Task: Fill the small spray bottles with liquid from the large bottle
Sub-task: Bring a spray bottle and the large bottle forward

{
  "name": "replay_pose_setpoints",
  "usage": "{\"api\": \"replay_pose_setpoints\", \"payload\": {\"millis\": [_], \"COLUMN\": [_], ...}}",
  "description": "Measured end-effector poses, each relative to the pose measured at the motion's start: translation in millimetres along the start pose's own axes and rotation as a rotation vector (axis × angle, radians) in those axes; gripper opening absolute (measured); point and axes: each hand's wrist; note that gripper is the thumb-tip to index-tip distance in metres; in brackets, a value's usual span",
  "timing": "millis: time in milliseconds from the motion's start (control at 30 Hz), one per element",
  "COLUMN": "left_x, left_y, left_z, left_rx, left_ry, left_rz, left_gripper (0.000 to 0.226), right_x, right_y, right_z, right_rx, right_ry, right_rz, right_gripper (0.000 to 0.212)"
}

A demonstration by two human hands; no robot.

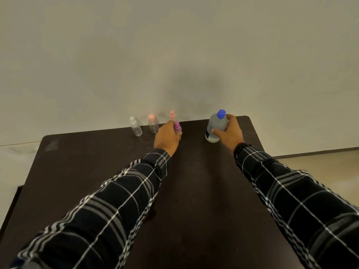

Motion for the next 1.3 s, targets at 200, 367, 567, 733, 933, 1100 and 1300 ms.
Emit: {"api": "replay_pose_setpoints", "payload": {"millis": [200,367,567,733,933,1100,1300], "left_x": [29.8,46.4,66.0,77.5,79.4,72.5,61.9], "left_y": [-18.5,-43.5,-67.7,-87.6,-114.1,-121.1,-132.4], "left_z": [-44.4,-78.1,-108.0,-126.3,-142.5,-141.0,-152.3], "left_rx": [-0.051,-0.113,-0.127,-0.124,-0.117,-0.119,-0.219], "left_ry": [0.000,-0.023,-0.013,0.000,-0.023,0.025,0.105], "left_rz": [-0.040,0.016,0.067,0.104,0.094,0.041,0.011], "left_gripper": [0.017,0.021,0.027,0.032,0.035,0.035,0.032], "right_x": [-20.4,-43.8,-66.1,-70.0,-63.3,-64.4,-67.7], "right_y": [-9.5,-16.8,-19.2,-11.9,1.7,9.3,21.8], "right_z": [-42.4,-70.1,-90.4,-106.0,-118.2,-116.6,-117.4], "right_rx": [0.071,0.156,0.221,0.230,0.236,0.312,0.422], "right_ry": [-0.098,-0.199,-0.263,-0.307,-0.355,-0.338,-0.270], "right_rz": [0.013,-0.042,-0.098,-0.070,-0.042,-0.089,-0.123], "right_gripper": [0.071,0.068,0.067,0.070,0.072,0.073,0.072]}}
Point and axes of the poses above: each hand's wrist, its own z-axis towards the middle knuckle, its own x-axis out of the back of the hand, y = z × x, and after that the axes turned 9 degrees about -z, right-handed
